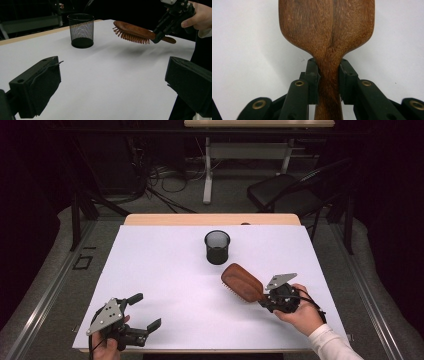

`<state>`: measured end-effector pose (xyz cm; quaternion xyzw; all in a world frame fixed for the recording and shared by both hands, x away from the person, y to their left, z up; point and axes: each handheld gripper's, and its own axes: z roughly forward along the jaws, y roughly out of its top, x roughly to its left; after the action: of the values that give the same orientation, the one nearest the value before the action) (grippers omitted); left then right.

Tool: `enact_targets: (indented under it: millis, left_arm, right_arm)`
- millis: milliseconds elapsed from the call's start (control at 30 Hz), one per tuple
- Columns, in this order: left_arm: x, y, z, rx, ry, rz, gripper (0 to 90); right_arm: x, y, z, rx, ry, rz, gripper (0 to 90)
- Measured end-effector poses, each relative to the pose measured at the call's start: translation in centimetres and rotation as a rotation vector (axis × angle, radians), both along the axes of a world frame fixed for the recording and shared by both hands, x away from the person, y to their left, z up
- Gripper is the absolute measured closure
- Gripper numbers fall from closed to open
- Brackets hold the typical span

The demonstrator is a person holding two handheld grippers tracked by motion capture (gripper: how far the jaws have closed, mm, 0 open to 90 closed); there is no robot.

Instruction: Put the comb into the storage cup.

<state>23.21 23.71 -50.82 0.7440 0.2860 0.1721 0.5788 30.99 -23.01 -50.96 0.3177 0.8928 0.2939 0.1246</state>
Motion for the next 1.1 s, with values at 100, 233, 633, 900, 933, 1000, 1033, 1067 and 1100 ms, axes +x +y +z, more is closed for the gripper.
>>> enact_targets:
  millis: [100, 233, 633, 900, 933, 1000, 1033, 1067, 1100]
  left_arm:
    - [0.0, 0.0, 0.0, 0.000, -0.001, 0.000, 0.4]
    - [0.0, 0.0, 0.0, 0.000, 0.000, 0.000, 0.4]
    - [0.0, 0.0, 0.0, -0.007, 0.000, 0.004, 0.4]
    - [0.0, 0.0, 0.0, -0.001, 0.002, 0.005, 0.4]
    - [0.0, 0.0, 0.0, -0.001, 0.002, 0.004, 0.4]
    - [0.0, 0.0, -0.1, -0.006, 0.002, 0.006, 0.4]
    - [0.0, 0.0, -0.1, -0.008, 0.003, 0.005, 0.4]
    - [0.1, 0.0, -0.1, -0.009, 0.004, 0.005, 0.4]
    - [0.1, 0.0, -0.1, -0.009, 0.005, 0.004, 0.4]
  right_arm:
    - [-0.1, 0.1, 0.2, 0.015, -0.010, -0.004, 72.9]
    - [-0.2, 0.3, 0.5, 0.035, -0.020, -0.012, 72.9]
    - [-0.2, 1.2, 1.1, 0.093, -0.054, -0.025, 72.9]
    - [0.0, 1.7, 1.8, 0.145, -0.089, -0.032, 72.9]
    - [0.1, 1.8, 1.9, 0.146, -0.097, -0.030, 72.9]
    - [0.1, 2.0, 2.0, 0.154, -0.100, -0.034, 72.9]
    - [0.2, 2.1, 2.0, 0.162, -0.106, -0.030, 72.9]
    - [0.2, 2.3, 2.0, 0.166, -0.107, -0.035, 72.9]
    - [0.2, 2.4, 2.0, 0.170, -0.114, -0.034, 72.9]
